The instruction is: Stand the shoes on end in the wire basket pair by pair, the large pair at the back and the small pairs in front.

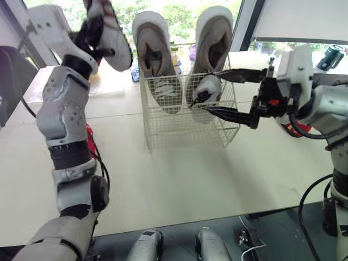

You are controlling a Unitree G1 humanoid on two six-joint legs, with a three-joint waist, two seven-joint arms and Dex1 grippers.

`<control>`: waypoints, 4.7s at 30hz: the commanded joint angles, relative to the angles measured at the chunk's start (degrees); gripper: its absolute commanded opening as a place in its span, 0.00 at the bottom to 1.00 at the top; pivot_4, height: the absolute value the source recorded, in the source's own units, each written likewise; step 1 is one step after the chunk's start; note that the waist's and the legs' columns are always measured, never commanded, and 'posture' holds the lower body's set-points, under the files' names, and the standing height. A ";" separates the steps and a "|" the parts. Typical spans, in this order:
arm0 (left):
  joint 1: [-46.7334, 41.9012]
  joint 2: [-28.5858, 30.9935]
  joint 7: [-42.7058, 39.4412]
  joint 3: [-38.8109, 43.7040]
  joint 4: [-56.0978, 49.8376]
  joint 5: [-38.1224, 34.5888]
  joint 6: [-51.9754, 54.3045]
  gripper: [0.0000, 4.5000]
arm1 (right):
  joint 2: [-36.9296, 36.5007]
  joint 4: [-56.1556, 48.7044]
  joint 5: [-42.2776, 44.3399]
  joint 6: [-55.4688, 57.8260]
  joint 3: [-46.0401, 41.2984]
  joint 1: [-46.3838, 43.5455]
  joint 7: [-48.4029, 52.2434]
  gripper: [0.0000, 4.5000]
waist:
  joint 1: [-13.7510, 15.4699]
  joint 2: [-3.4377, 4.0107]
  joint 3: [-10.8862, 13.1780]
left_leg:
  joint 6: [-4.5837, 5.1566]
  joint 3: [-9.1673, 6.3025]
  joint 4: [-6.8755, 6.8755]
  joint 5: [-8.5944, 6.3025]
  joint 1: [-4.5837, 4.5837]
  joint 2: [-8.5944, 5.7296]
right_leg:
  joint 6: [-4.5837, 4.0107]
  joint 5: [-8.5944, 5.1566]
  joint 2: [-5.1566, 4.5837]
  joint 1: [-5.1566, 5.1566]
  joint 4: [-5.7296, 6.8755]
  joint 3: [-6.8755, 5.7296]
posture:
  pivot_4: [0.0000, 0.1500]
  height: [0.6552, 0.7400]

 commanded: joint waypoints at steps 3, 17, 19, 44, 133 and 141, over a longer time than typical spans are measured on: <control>3.73 -3.14 -0.05 -5.31 -4.93 4.17 -11.26 0.01 | -1.83 -3.68 7.42 5.79 -5.49 2.87 -1.97 0.90 | 0.36 -0.02 0.00 | 0.02 -0.01 0.02 -0.01 0.09 0.00 | 0.00 0.00 0.03 0.13 0.01 -0.01 | 1.00 1.00; 12.21 -7.56 -2.58 -19.47 8.11 21.44 -42.05 0.01 | -4.32 -6.78 13.28 10.28 -8.93 9.76 -7.34 0.90 | 1.39 -0.04 -0.02 | 0.11 0.00 0.11 -0.05 0.14 -0.01 | 0.01 0.01 0.05 0.24 0.00 -0.02 | 1.00 1.00; 13.37 -7.86 -2.53 -20.42 13.26 23.36 -48.44 0.01 | -4.78 -6.97 13.87 10.58 -9.18 10.05 -7.59 0.90 | 1.42 -0.03 -0.02 | 0.11 0.00 0.11 -0.05 0.15 -0.01 | 0.01 0.01 0.05 0.24 0.00 -0.02 | 1.00 1.00; 11.23 -11.21 18.17 -25.39 50.49 44.58 -79.24 0.01 | -8.69 -8.72 18.78 11.43 -10.80 11.63 -11.07 0.90 | 1.68 -0.07 -0.10 | 0.46 -0.01 0.11 -0.25 0.33 -0.03 | 0.03 0.02 0.06 0.44 0.00 -0.06 | 1.00 1.00; 32.09 23.40 -23.87 -13.88 -25.59 -34.63 27.96 0.79 | -4.87 84.47 -28.32 -41.41 -6.82 -10.68 -6.05 0.01 | -0.48 0.70 -0.08 | 0.50 0.05 -0.30 -0.30 1.08 0.08 | 0.01 0.00 0.12 1.32 -0.75 0.08 | 1.00 1.00; 29.20 21.23 -22.27 -10.77 -20.91 -38.42 28.07 0.79 | -5.88 16.36 -19.87 -29.80 -17.27 12.07 -11.32 0.01 | 0.43 0.73 -0.09 | 0.07 -0.09 -0.86 -0.05 1.04 0.09 | 0.00 -0.01 0.14 1.06 -0.76 0.03 | 1.00 1.00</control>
